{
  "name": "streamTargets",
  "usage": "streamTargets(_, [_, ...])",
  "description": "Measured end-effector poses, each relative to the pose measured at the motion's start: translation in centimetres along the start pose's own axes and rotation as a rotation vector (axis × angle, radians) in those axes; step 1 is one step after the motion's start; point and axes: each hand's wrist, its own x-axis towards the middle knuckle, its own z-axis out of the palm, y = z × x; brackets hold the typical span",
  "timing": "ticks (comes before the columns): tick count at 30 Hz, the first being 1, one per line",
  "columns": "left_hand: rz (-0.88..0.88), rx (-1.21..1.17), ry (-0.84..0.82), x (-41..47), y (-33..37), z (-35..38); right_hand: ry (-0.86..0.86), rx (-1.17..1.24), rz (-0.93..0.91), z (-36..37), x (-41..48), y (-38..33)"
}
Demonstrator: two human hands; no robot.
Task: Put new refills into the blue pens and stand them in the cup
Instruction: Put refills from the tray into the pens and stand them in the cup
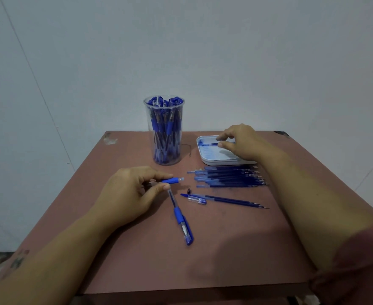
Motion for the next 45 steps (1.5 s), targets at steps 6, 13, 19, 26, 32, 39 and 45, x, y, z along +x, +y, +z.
streamTargets(6, [0.013,0.017,-0.001,0.4,-0.1,0.1,-0.116,-0.047,0.097,0.3,1.5,1.0])
streamTargets(13, [0.007,0.015,-0.011,0.6,-0.1,0.1,-0.116,-0.038,0.068,0.4,1.8,1.0])
streamTargets(19, [0.008,0.028,-0.016,0.6,-0.3,0.2,-0.119,-0.079,0.048,0.3,1.5,0.5])
streamTargets(26, [0.006,0.029,0.02,0.5,-0.5,0.2,-0.038,0.121,-0.103,-2.1,-1.5,-3.0])
streamTargets(32, [0.023,0.024,0.073,0.3,-0.1,0.0,-0.025,0.135,-0.182,-2.3,-6.8,-5.8])
streamTargets(39, [-0.009,0.042,0.075,0.0,-0.1,-0.1,-0.016,0.152,-0.21,0.6,-9.2,-6.6])
streamTargets(45, [-0.021,0.063,0.058,0.0,-0.1,-0.2,-0.006,0.17,-0.23,1.0,-9.4,-6.8])
